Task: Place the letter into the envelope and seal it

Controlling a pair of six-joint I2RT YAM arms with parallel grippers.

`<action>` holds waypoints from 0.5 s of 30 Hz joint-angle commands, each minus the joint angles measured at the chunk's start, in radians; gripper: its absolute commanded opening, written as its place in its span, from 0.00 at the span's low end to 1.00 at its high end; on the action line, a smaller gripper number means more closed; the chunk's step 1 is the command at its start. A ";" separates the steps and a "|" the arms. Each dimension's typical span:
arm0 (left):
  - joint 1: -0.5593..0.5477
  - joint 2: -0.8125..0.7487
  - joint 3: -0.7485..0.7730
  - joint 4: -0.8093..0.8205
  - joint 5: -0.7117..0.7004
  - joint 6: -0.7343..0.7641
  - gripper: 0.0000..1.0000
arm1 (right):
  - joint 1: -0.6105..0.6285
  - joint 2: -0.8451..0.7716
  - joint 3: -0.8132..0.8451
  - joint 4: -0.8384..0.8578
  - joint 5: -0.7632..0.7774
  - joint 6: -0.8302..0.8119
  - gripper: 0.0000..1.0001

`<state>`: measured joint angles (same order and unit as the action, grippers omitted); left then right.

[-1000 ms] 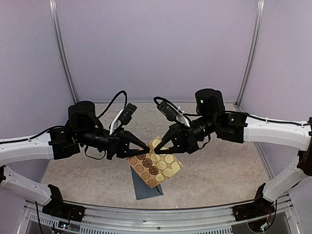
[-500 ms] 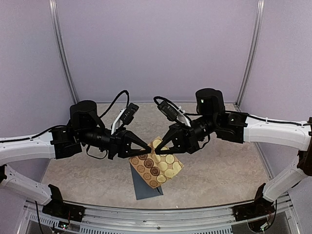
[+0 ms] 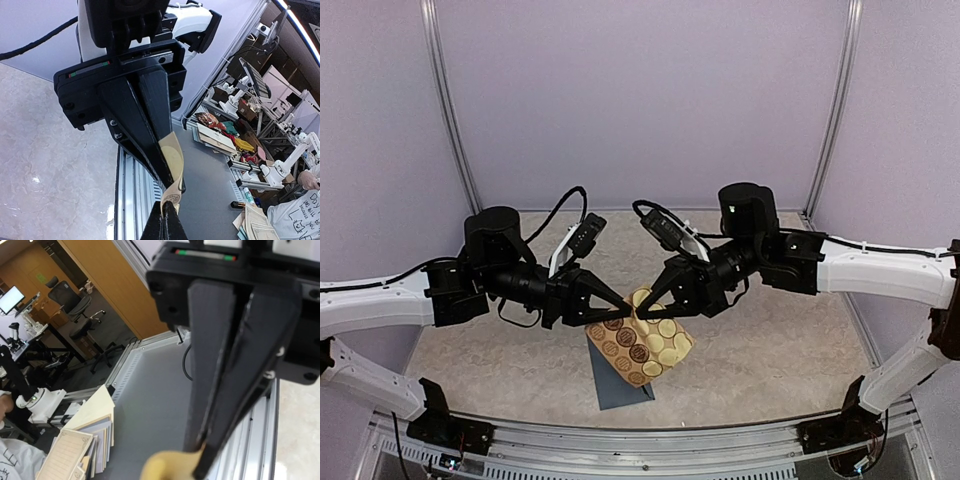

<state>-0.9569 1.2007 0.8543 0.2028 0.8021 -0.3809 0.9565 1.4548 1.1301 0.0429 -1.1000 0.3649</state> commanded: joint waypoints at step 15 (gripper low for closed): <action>-0.022 -0.002 0.010 0.046 0.021 -0.005 0.00 | 0.003 0.017 -0.004 0.011 0.053 0.001 0.00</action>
<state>-0.9615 1.2026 0.8547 0.2031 0.8043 -0.3847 0.9604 1.4590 1.1301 0.0429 -1.0954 0.3645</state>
